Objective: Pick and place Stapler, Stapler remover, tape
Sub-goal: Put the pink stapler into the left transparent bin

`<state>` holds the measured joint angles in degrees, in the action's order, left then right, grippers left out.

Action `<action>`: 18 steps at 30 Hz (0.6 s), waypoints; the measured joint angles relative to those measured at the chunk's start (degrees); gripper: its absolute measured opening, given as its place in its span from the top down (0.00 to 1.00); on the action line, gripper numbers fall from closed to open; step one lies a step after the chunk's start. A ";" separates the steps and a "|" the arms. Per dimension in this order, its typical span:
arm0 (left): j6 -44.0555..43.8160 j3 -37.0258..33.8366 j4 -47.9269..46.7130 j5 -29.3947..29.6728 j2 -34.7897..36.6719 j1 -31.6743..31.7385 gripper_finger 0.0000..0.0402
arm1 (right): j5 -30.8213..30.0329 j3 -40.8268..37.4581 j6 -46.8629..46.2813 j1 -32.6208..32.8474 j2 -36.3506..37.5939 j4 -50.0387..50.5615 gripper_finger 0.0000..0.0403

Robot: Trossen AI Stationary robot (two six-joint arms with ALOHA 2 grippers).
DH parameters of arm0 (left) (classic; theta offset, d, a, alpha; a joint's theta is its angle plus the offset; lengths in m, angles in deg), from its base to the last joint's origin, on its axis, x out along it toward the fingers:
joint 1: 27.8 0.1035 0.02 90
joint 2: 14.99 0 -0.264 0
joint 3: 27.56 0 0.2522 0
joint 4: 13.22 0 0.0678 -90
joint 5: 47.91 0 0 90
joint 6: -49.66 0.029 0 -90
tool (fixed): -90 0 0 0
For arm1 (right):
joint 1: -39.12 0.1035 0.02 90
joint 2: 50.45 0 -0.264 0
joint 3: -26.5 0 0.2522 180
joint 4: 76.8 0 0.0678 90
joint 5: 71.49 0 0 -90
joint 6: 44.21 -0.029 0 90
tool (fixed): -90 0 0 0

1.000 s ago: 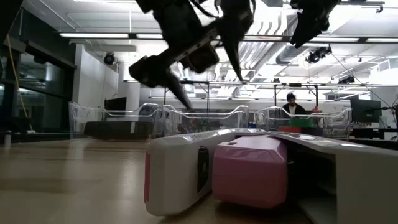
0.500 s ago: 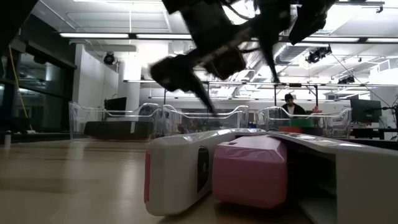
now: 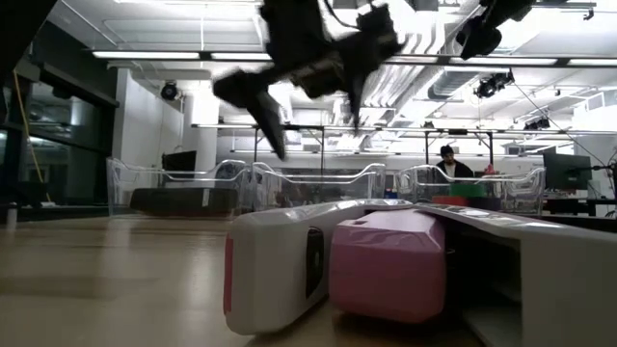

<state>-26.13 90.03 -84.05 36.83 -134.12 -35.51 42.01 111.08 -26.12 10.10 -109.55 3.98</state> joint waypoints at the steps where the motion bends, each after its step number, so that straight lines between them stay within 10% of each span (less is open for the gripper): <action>1: 0.73 0.00 -2.18 1.18 1.34 0.59 0.14 | 1.38 -0.80 0.21 1.60 0.02 -0.05 0.28; 18: 14.49 -0.09 -24.65 10.64 12.07 10.48 0.14 | -17.76 -3.82 8.41 37.77 -16.95 -11.45 0.28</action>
<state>-11.64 89.94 -108.70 47.47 -122.05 -25.03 24.25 107.26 -17.71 47.87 -126.49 -7.47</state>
